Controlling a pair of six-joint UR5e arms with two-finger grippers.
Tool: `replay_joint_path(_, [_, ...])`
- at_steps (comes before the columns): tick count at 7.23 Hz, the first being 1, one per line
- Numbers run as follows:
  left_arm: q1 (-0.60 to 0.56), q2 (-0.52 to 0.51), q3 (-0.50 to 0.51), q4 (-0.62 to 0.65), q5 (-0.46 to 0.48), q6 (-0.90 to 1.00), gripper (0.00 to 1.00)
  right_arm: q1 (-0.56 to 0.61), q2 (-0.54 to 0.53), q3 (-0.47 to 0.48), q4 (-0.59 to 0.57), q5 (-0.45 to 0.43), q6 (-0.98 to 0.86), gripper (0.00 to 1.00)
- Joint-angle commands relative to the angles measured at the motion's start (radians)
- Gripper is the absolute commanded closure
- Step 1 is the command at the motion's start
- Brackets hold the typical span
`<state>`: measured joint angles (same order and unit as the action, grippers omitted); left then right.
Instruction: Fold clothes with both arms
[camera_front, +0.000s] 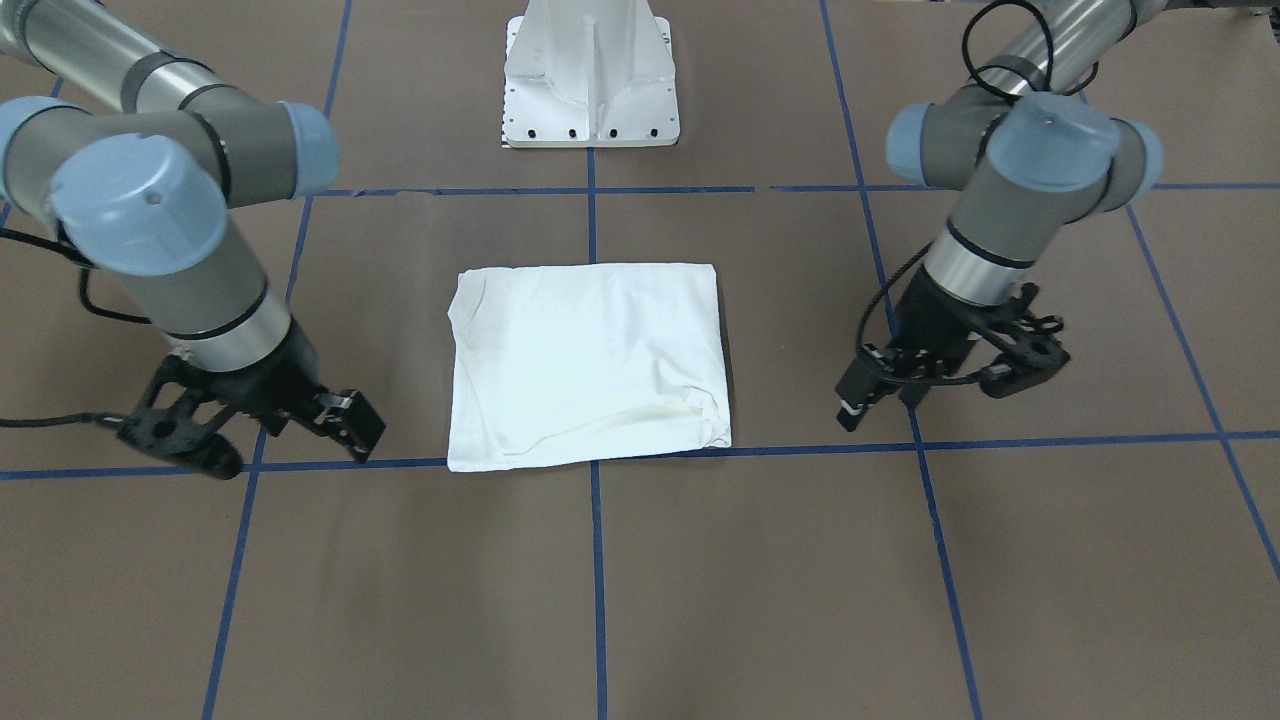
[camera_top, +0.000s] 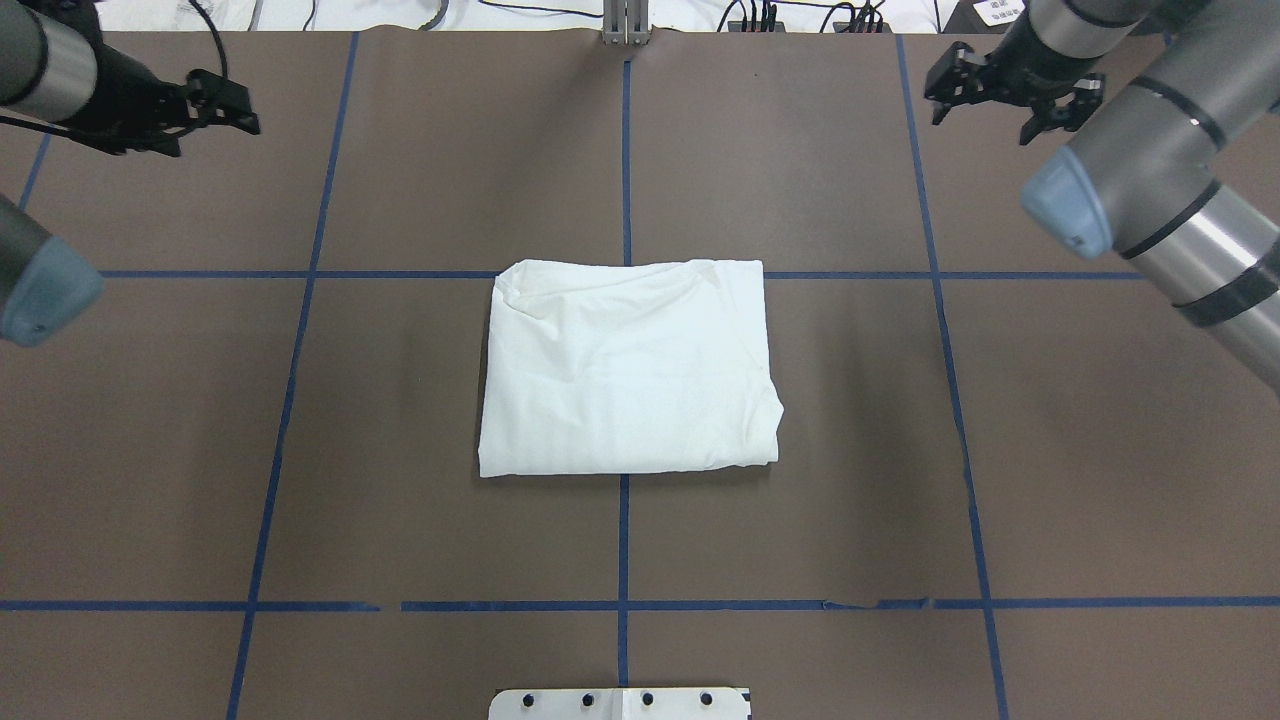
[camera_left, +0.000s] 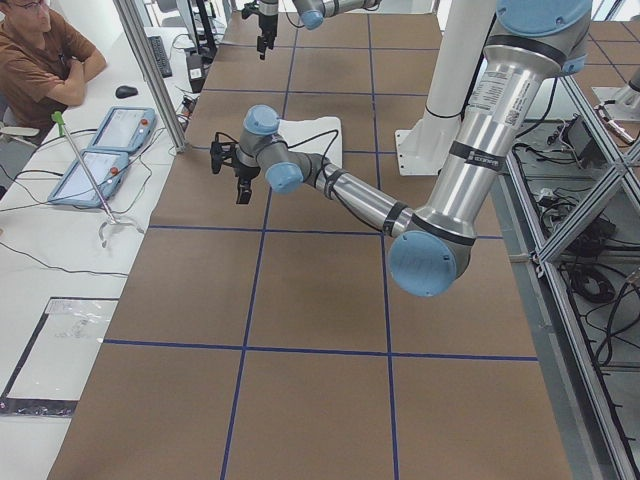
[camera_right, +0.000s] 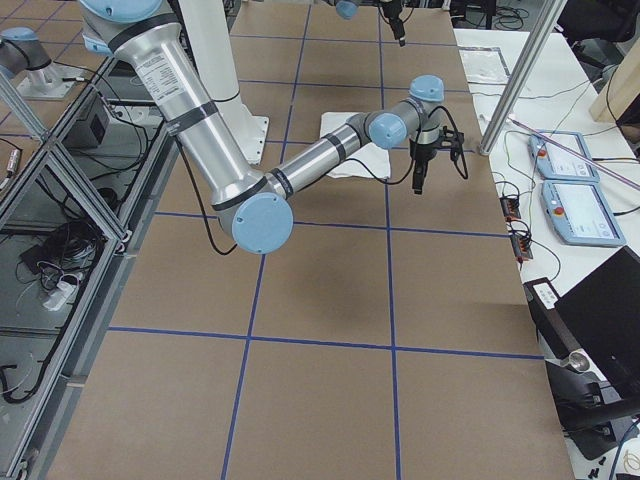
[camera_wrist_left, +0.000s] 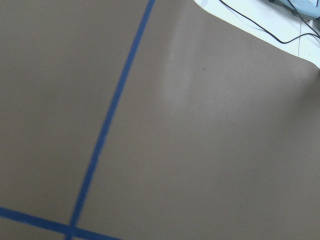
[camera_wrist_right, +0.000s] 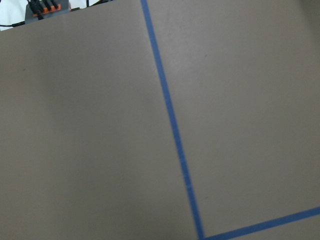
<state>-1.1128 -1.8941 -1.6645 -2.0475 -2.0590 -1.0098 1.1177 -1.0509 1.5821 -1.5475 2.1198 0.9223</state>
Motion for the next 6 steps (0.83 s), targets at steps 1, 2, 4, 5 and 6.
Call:
replay_joint_path(1, [-0.195, 0.107, -0.006, 0.021, -0.112, 0.408, 0.01, 0.19, -0.146, -0.004, -0.003, 0.118, -0.382, 0.0])
replay_joint_path(2, [-0.281, 0.145, -0.008, 0.036, -0.194, 0.569, 0.01, 0.264, -0.197, 0.005, -0.025, 0.161, -0.525, 0.0])
replay_joint_path(4, [-0.396, 0.214, 0.012, 0.082, -0.194, 0.953, 0.01, 0.361, -0.282, 0.045, -0.15, 0.172, -0.823, 0.0])
replay_joint_path(5, [-0.43, 0.214, 0.012, 0.181, -0.193, 1.064, 0.01, 0.413, -0.316, 0.045, -0.184, 0.17, -0.955, 0.0])
replay_joint_path(6, [-0.435, 0.23, 0.002, 0.2, -0.193, 1.07, 0.01, 0.459, -0.369, 0.055, -0.187, 0.192, -0.996, 0.0])
